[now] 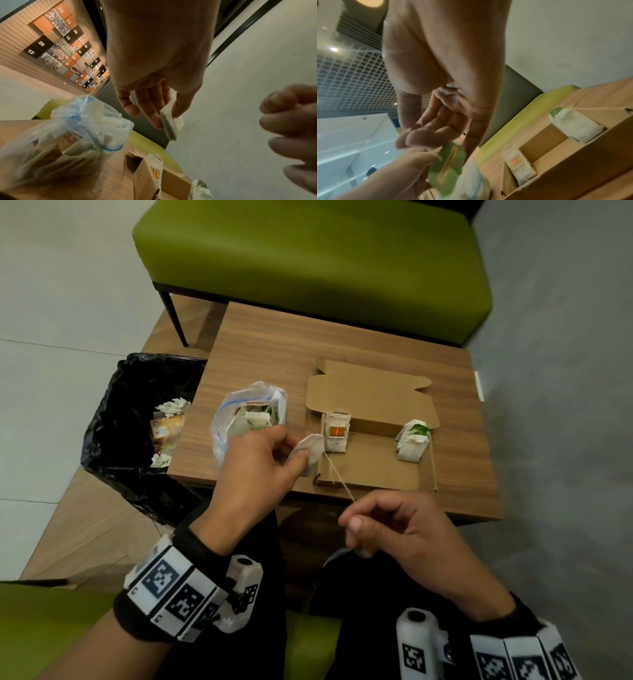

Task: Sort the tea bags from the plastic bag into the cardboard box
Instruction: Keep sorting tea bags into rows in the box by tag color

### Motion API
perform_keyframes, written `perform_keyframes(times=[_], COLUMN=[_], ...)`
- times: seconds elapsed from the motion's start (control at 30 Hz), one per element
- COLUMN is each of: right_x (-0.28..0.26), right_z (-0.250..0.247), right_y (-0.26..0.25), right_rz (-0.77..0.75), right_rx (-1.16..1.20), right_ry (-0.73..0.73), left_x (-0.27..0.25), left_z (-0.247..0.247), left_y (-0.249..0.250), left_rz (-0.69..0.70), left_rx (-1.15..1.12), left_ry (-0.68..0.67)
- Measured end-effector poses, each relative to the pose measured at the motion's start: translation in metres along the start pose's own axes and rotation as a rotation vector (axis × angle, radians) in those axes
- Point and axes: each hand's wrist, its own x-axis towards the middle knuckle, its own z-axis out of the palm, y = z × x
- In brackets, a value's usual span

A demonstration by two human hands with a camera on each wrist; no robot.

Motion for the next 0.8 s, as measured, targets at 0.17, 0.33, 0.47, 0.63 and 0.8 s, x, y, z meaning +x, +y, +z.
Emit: perform_keyframes(times=[0.17, 0.33, 0.47, 0.63, 0.8], right_x=[-0.006, 0.000, 0.002, -0.010, -0.028], right_z=[0.013, -0.008, -0.021, -0.004, 0.026], right_y=[-0.002, -0.012, -0.030, -0.045, -0.031], right_rz=[-0.042, -0.023, -0.085, -0.056, 0.001], right_rx=[0.025, 0.134, 0.150, 0.179, 0.140], right_ry=[0.062, 0.510, 0.642, 0.431, 0.095], left_x=[-0.002, -0.003, -0.005, -0.004, 0.000], left_z=[0.003, -0.005, -0.005, 0.002, 0.007], left_y=[-0.001, -0.008, -0.011, -0.003, -0.002], left_rz=[0.043, 0.006, 0.051, 0.041, -0.143], left_rx=[0.097, 0.005, 0.266, 0.319, 0.030], left_ry=[-0.011, -0.132, -0.263, -0.262, -0.207])
